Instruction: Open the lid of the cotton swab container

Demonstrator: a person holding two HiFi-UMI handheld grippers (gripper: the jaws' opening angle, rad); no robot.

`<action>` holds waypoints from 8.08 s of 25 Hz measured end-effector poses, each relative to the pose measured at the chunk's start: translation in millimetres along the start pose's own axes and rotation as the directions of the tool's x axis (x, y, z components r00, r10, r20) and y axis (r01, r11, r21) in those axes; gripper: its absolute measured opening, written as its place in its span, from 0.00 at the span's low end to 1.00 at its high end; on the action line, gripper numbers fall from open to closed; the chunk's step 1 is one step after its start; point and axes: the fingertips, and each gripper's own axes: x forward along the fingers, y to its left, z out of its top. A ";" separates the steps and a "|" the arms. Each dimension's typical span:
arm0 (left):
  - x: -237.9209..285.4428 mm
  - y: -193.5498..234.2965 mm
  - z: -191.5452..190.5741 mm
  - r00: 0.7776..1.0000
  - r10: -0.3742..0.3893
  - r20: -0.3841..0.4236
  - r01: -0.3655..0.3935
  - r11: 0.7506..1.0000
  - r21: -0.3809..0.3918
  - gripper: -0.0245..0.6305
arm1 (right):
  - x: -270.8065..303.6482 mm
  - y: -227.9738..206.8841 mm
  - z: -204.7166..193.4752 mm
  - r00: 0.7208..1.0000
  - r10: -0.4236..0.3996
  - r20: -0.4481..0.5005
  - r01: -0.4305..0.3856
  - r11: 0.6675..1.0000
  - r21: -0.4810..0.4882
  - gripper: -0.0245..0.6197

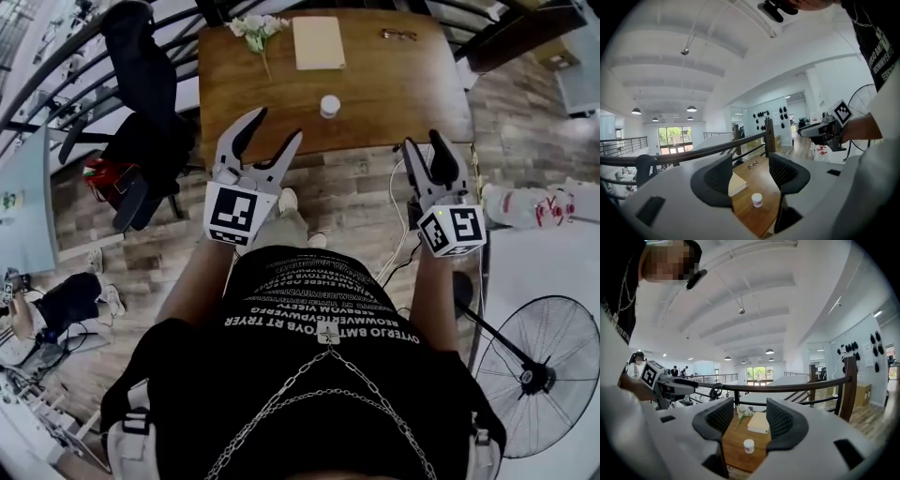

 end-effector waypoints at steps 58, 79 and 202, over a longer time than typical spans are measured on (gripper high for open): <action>218.1 -13.7 -277.7 0.917 -0.314 -0.246 0.311 0.949 -0.052 0.51 | 150.2 -91.7 -98.2 0.966 0.075 -0.246 -0.058 0.995 0.078 0.37; 271.3 -54.7 -339.6 0.865 -0.351 -0.359 0.374 0.928 -0.007 0.51 | 143.5 -105.8 -126.1 0.948 0.143 -0.284 -0.100 0.982 0.162 0.37; 153.8 52.1 7.3 0.960 -0.279 -0.014 0.278 0.960 -0.012 0.45 | 182.4 26.6 61.3 0.990 0.106 0.088 -0.127 0.949 0.290 0.31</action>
